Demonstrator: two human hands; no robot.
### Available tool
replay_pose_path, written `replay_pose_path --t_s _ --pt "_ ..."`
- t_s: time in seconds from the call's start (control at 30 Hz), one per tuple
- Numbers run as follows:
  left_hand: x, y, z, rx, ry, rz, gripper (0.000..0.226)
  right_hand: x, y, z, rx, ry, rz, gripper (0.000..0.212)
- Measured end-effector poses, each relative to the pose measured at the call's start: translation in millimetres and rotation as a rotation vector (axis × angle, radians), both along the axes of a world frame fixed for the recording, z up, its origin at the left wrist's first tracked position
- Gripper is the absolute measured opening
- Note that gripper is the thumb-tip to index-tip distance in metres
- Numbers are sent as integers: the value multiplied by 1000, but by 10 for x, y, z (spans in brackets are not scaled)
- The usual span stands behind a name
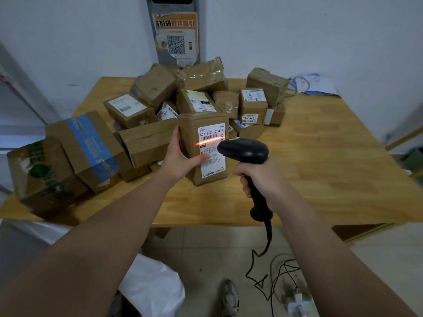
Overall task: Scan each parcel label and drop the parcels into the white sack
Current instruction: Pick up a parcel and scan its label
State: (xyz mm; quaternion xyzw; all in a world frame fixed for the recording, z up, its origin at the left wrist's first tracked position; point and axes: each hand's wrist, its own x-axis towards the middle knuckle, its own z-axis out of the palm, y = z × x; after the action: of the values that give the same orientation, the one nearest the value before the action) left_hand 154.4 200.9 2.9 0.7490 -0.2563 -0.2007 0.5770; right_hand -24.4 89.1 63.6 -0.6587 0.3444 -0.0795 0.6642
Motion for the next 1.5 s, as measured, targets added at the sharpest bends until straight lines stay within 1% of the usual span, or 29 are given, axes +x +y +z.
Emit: replay_pose_path --t_s 0.13,0.23,0.37,0.43,0.57,0.93,1.1,1.3,1.5 --pt "-27 17 15 -11 20 4 107 -46 73 -160 -22 -82 -47 33" --pt "-24 28 -12 -12 93 30 104 -86 128 -363 -50 -128 -56 40" --pt "-37 45 -41 2 165 46 95 -115 238 -609 -80 -184 -76 37" --pt "-35 60 -64 10 181 35 92 -112 273 -677 -74 -205 -104 40" --pt "-25 90 -78 16 199 32 92 -115 307 -718 -78 -228 -79 44" --pt "-76 107 -28 51 147 62 97 38 289 -598 -71 -217 -114 32" --pt "-142 97 33 45 135 58 94 149 287 -517 -69 -229 -94 37" --pt "-159 119 55 37 125 68 95 131 277 -568 -59 -207 -78 30" --pt "-188 169 53 23 115 63 96 43 291 -580 -5 -199 -40 29"
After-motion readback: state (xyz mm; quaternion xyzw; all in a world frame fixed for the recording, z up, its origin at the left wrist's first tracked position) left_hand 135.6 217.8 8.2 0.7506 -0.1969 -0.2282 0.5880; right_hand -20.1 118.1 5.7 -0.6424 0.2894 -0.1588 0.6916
